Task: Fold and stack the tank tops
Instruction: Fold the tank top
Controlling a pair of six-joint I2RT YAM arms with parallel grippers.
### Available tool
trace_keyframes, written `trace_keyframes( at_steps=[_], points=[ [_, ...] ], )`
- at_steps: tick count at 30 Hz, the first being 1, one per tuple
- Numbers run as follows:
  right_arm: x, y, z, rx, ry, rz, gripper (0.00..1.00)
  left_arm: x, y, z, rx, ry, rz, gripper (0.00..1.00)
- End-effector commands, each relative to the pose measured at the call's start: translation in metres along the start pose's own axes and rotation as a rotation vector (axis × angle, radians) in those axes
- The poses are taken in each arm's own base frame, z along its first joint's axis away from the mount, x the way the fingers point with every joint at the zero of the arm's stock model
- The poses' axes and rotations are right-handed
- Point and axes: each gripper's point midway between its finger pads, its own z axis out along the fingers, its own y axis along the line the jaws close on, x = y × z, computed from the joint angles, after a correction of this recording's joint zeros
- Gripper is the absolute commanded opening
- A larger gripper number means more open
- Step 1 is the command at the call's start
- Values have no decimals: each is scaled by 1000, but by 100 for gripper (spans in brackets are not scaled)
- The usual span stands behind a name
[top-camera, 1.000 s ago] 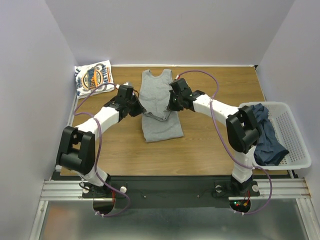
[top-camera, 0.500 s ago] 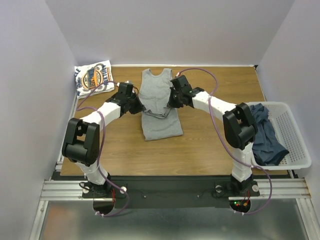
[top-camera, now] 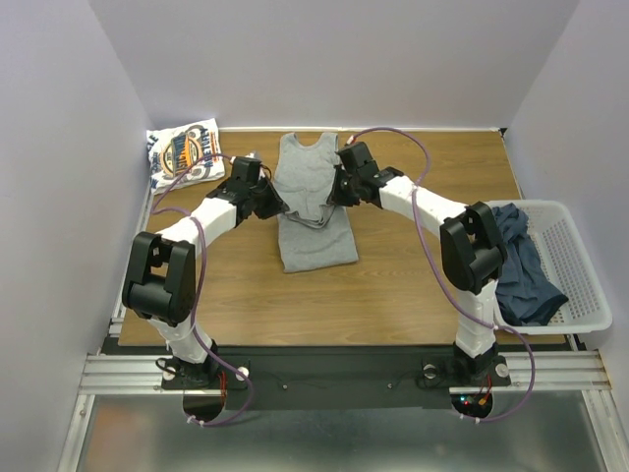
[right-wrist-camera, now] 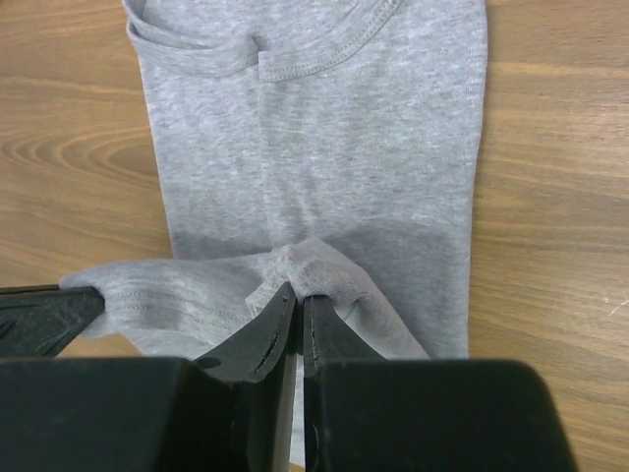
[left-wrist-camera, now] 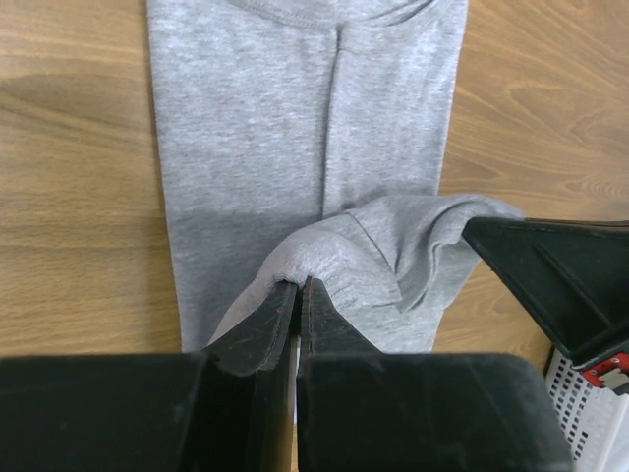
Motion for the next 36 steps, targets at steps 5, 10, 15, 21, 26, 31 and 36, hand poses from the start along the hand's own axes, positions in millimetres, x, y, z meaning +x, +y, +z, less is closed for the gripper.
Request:
trace_keyframes(
  at_steps=[5, 10, 15, 21, 26, 31, 36],
  points=[
    [-48, 25, -14, -82, -113, -5, 6, -46, -32, -17, 80, -101, 22, 0],
    [-54, 19, -4, -70, -115, 5, 6, -55, -28, -7, 83, -106, 1, 0],
    [-64, 18, 7, -70, -125, 13, 6, -73, -26, 5, 74, -134, -7, 0],
    [-62, 9, 34, -49, -108, 18, 6, -74, -19, 39, 75, -95, 0, 0],
    [-62, -6, 55, -22, -95, 33, 27, -76, -10, 58, 72, -104, -9, 15],
    [-73, -4, 58, -45, -106, 34, 53, -92, -10, 52, 76, -176, -24, 44],
    [-93, 2, 46, -57, -153, 21, 63, -118, -6, 37, 70, -246, -43, 50]
  ],
)
